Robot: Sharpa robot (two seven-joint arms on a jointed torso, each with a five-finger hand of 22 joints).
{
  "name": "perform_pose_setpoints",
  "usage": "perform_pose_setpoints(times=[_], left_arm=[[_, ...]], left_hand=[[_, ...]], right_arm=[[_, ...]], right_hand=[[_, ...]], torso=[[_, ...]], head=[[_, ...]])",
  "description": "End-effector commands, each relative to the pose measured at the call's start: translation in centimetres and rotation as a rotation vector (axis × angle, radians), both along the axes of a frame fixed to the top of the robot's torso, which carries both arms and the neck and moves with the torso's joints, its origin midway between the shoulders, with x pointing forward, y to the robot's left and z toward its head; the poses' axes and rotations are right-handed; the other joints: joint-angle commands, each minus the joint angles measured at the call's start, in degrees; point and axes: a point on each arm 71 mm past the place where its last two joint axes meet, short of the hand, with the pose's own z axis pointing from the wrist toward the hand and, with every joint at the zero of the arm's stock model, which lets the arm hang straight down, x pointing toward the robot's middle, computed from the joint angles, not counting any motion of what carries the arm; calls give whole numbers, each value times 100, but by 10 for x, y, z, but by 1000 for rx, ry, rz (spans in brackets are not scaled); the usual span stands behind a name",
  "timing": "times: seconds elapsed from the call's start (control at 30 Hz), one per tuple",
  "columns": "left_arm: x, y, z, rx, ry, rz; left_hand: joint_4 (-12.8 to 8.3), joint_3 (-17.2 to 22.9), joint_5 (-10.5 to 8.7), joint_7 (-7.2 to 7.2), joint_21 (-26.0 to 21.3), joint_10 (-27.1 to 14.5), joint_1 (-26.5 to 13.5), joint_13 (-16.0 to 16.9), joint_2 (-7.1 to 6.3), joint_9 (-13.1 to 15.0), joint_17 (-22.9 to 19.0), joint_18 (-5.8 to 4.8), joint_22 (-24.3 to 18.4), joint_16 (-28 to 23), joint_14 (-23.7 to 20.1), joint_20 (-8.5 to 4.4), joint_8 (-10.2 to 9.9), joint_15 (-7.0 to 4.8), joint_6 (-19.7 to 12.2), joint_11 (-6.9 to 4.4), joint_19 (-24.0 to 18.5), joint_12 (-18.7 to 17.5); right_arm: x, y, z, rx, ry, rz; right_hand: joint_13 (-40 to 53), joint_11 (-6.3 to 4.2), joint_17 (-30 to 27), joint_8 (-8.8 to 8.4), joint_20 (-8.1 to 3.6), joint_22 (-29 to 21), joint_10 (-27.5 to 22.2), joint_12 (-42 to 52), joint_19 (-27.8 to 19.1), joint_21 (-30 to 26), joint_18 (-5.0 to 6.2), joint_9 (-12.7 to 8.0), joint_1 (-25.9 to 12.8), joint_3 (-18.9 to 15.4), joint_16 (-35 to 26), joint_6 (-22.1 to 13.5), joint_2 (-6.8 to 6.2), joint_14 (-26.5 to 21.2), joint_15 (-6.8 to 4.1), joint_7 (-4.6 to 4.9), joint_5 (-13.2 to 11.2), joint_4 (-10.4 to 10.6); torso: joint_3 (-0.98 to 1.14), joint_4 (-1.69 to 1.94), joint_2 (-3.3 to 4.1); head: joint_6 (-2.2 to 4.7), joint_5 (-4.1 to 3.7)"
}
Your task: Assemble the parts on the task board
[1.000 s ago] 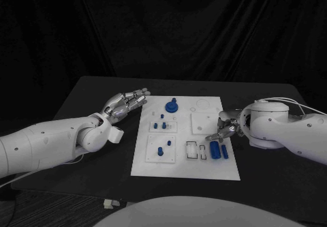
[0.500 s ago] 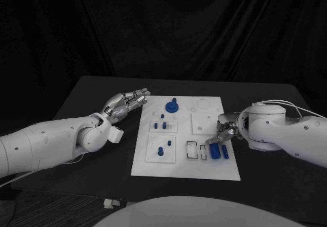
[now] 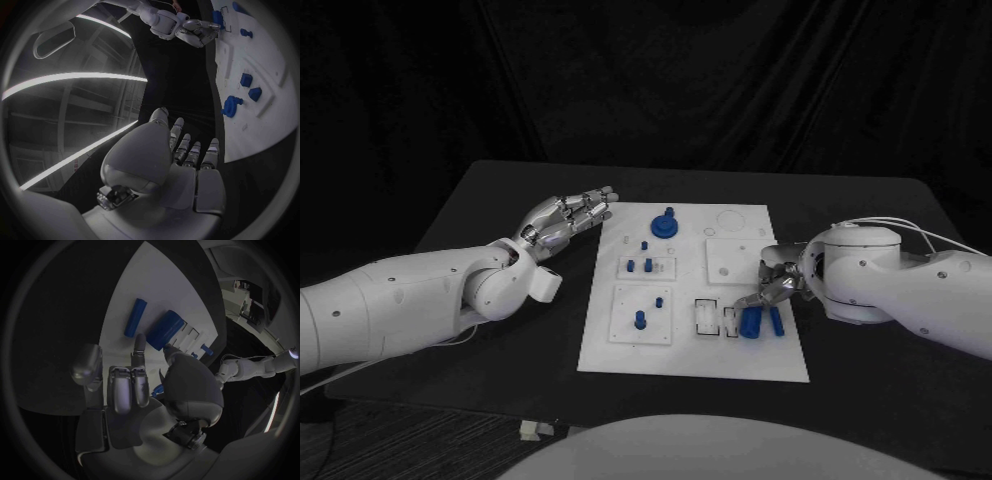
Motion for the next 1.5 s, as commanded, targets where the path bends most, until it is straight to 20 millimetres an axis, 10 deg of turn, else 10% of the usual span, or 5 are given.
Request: perform_pose_setpoints(times=[0.03,0.43,1.5], left_arm=[[-1,0,8,-70,-91,2],[0,-1,7,-70,-85,-3],[1,-1,6,-68,-82,-4]], left_hand=[[5,37,40,35,21,5,26,5,17,7,6,96,0,37,20,20,25,34,10,29,21,19],[-5,47,50,47,23,1,46,3,15,5,7,101,3,40,21,25,23,51,-7,44,24,10],[-17,63,63,57,24,-14,74,-1,14,5,8,107,4,43,22,28,23,67,-10,54,26,-17]], right_arm=[[-1,-1,-3,-22,6,-5],[-3,3,-8,38,22,-45],[-3,11,1,198,-33,-128]], right_hand=[[1510,59,1509,-71,16,759,598,20,-58,-44,22,21,108,65,17,-73,83,610,57,-1,168,-29],[1510,85,1509,-238,49,716,598,20,-110,-246,55,90,454,205,17,-126,169,610,83,25,896,-252],[1510,51,1509,-105,24,667,598,20,-159,-490,91,547,602,226,17,-200,151,610,46,-7,881,-425]], torso=[[0,0,5],[1,-1,0],[4,-1,1]], head=[[-1,-18],[-1,-63],[-1,-110]])
